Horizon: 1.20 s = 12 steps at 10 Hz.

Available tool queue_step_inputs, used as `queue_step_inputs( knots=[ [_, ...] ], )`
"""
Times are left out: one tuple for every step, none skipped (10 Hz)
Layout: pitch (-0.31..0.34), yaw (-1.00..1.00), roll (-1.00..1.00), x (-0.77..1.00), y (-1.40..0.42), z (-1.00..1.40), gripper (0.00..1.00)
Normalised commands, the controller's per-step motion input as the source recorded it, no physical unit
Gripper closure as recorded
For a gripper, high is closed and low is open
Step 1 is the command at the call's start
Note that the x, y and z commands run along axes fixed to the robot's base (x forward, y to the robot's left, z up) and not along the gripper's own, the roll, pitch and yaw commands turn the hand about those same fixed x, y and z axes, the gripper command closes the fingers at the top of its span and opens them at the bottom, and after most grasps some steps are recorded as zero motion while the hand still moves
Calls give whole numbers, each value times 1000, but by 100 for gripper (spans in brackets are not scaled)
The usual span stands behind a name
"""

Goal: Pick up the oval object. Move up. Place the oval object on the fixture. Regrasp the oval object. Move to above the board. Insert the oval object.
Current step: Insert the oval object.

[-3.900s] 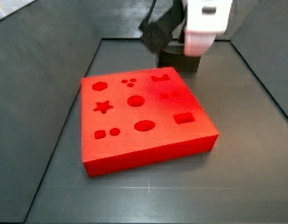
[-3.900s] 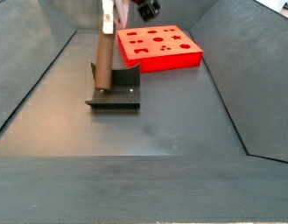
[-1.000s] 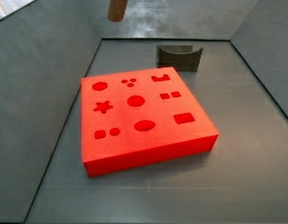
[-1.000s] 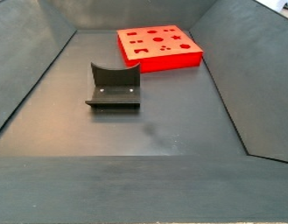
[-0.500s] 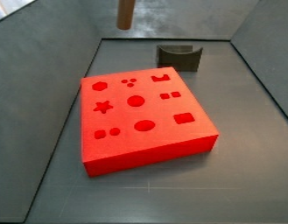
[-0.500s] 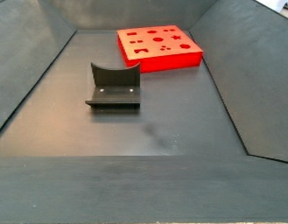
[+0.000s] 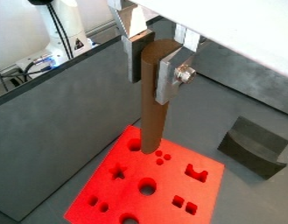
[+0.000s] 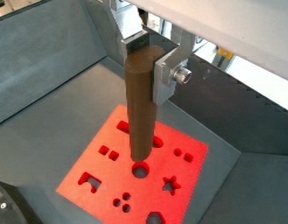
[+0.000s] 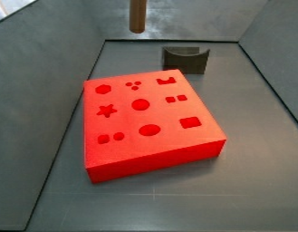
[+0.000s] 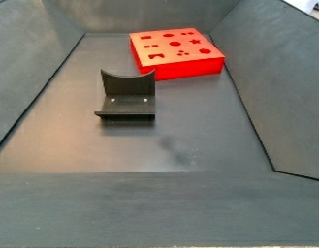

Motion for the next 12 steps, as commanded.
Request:
queue_step_inputs(
  knots=[
    [0,0,-13,0,0,0,100],
    [0,0,0,17,-23,0,100],
    [0,0,0,9,0,-29,100],
    [-180,-551,0,-229,-303,-334,100],
    [0,-1000,0,0,-120,-349,100],
    [0,-1000,0,0,-43,-377,100],
    [0,-1000,0,0,-34,-374,100],
    [0,-1000,0,0,-26,-386,100],
    [0,-1000,0,0,-23,-389,100],
    [0,-1000,0,0,-17,-389,100],
    [0,-1000,0,0,-17,-374,100],
    [0,-1000,0,0,-20,-366,100]
  ],
)
